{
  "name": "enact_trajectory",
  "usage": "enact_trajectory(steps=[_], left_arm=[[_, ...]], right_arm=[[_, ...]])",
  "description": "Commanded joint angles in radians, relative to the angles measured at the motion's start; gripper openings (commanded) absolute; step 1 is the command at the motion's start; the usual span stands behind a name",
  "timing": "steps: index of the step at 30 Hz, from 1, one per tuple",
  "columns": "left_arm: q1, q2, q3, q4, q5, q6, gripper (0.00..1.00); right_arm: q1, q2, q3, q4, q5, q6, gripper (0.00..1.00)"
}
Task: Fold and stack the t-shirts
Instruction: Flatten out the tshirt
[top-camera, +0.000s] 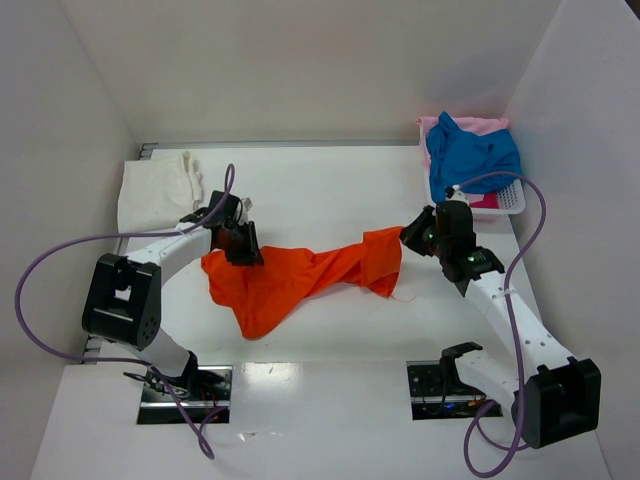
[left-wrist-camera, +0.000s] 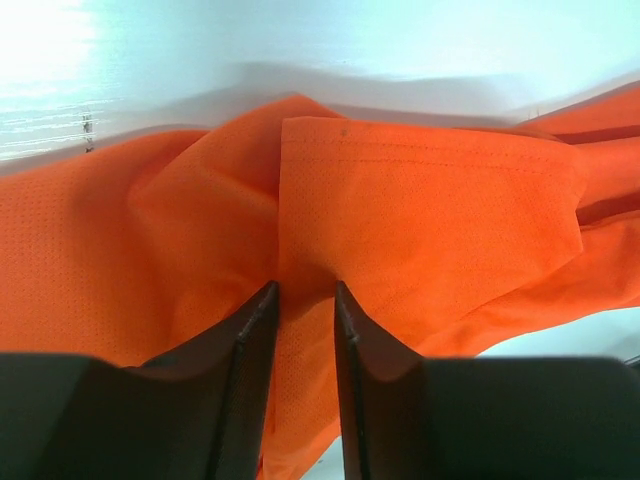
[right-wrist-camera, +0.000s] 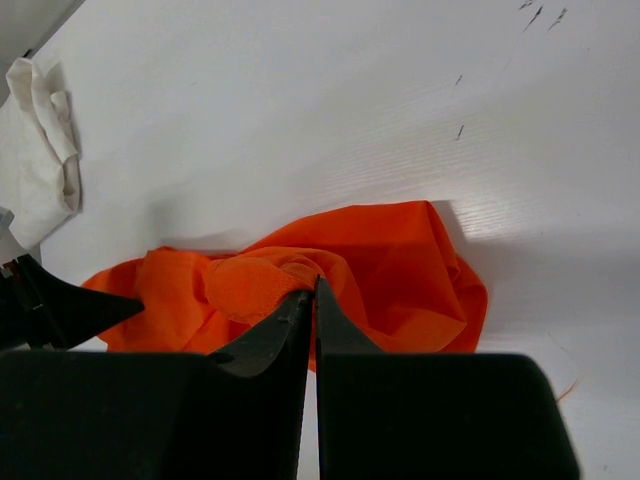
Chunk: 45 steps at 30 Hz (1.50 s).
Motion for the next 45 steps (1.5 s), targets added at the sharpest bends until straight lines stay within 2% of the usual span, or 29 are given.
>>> enact_trajectory(steps=[1,3,5,9,11,12,18,25,28,32,39,42,45], left_arm=[[0.0,0.011,0.029,0.019,0.001,0.018,0.42],[0.0,0.011,0.029,0.01,0.001,0.018,0.49],[0.0,0.017,0.029,0.01,0.001,0.018,0.48],[0.0,0.031,0.029,0.01,0.016,0.028,0.26],[0.0,0.031,0.029,0.01,0.02,0.028,0.04],[0.0,0.031,0.034,0.01,0.02,0.028,0.0],[0.0,-0.077,0.12,-0.057,-0.046,0.033,0.0],[0.119,-0.248,0.563,-0.164,-0.144,0.121,0.0],[0.159,-0.253,0.742,-0.178,-0.164,0.169,0.0],[0.159,-0.253,0.876,-0.197,-0.195,0.184,0.0],[0.159,-0.334,0.882,-0.193,-0.136,0.175,0.0],[0.159,-0.382,0.805,-0.203,-0.075,0.166,0.0],[0.159,-0.433,0.643,-0.213,0.033,0.145,0.0]], right_arm=[[-0.008,-0.025,-0.004,0.05,0.023,-0.012,0.08],[-0.008,-0.025,-0.004,0.05,0.023,-0.012,0.08],[-0.008,-0.025,-0.004,0.05,0.023,-0.012,0.08],[-0.008,-0.025,-0.004,0.05,0.023,-0.012,0.08],[-0.008,-0.025,-0.004,0.05,0.023,-0.012,0.08],[-0.008,-0.025,-0.004,0.05,0.023,-0.012,0.08],[-0.008,-0.009,0.051,0.038,0.023,-0.019,0.04],[-0.024,0.041,0.284,0.017,0.046,-0.052,0.0],[-0.054,0.073,0.399,0.017,0.035,-0.068,0.0],[-0.054,0.097,0.513,0.006,0.026,-0.086,0.0],[-0.054,0.065,0.542,-0.023,0.026,-0.095,0.0],[-0.054,0.044,0.519,-0.042,0.017,-0.095,0.0],[-0.054,0.03,0.455,-0.042,0.017,-0.095,0.0]])
